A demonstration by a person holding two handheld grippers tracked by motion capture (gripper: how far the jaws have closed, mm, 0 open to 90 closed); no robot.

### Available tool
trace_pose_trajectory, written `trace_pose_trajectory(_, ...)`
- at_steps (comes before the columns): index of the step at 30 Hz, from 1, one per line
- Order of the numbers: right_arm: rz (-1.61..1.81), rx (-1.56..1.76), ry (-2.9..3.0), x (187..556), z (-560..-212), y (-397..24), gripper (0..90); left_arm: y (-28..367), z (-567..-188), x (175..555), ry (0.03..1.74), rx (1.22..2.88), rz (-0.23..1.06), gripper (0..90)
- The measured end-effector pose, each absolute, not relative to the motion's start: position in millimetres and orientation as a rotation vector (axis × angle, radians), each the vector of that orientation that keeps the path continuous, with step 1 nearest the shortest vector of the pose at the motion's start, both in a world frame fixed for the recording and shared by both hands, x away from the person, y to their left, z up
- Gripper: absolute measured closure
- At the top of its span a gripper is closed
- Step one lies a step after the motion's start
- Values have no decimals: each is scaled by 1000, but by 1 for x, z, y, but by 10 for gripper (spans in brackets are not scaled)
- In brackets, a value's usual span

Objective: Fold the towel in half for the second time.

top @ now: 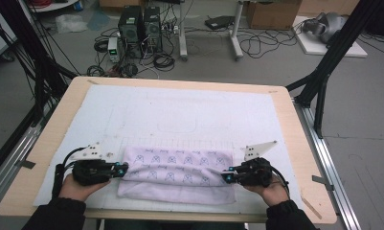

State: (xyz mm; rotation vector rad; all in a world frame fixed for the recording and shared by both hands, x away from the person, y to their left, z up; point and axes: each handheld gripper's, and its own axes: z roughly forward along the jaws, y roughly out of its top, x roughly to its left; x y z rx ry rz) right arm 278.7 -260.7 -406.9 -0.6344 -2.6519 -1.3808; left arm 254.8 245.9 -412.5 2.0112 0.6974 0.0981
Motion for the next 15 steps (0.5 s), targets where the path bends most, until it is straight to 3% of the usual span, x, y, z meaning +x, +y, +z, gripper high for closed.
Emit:
trace_pose_trajectory(3,-1409,-589,-2608,264,-403,-264,720,254,-412,239,690,2028,53,719)
trace_pose_trajectory(6,-1452,-585,-2595,253,-396,-269,681,258,-411,233,690,2031,25,592)
trace_pose_trajectory(15,-1393,-645,-2676,262,-411,-257,623,239,-411,249,678,2043,70,550)
